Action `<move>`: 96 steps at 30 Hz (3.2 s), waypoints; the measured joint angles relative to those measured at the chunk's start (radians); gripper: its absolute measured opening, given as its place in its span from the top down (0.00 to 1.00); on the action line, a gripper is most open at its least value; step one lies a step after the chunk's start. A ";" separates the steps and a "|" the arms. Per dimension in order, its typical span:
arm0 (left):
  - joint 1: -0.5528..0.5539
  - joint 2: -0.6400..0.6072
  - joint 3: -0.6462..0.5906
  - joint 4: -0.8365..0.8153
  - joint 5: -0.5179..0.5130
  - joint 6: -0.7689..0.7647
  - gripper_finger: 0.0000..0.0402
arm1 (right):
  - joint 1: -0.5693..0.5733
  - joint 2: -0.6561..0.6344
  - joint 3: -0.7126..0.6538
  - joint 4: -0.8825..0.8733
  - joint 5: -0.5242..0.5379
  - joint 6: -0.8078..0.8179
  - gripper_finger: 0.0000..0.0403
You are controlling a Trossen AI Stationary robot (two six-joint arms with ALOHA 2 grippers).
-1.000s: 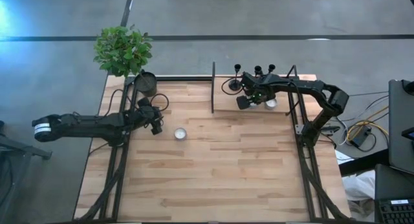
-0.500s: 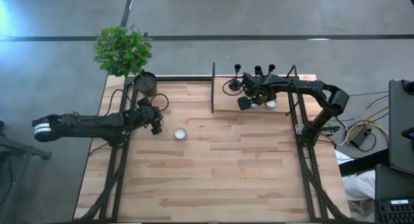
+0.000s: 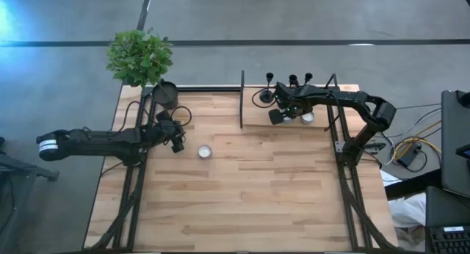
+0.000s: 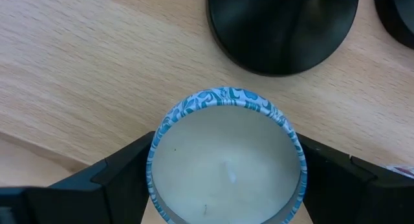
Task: Pick & Place candle stick holders
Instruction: Put the blue scented candle on the shelf, then put the pink scented candle on the shelf
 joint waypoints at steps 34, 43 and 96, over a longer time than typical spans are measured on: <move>0.000 0.000 0.000 0.000 0.000 0.000 0.39 | 0.002 -0.108 0.086 -0.181 0.063 0.001 0.09; 0.000 0.000 0.000 0.000 0.000 0.000 0.39 | 0.073 -0.334 0.106 -0.169 0.024 0.037 0.09; 0.000 0.000 0.000 0.000 0.000 0.000 0.39 | 0.594 -0.976 -0.712 0.840 -0.013 -0.348 0.98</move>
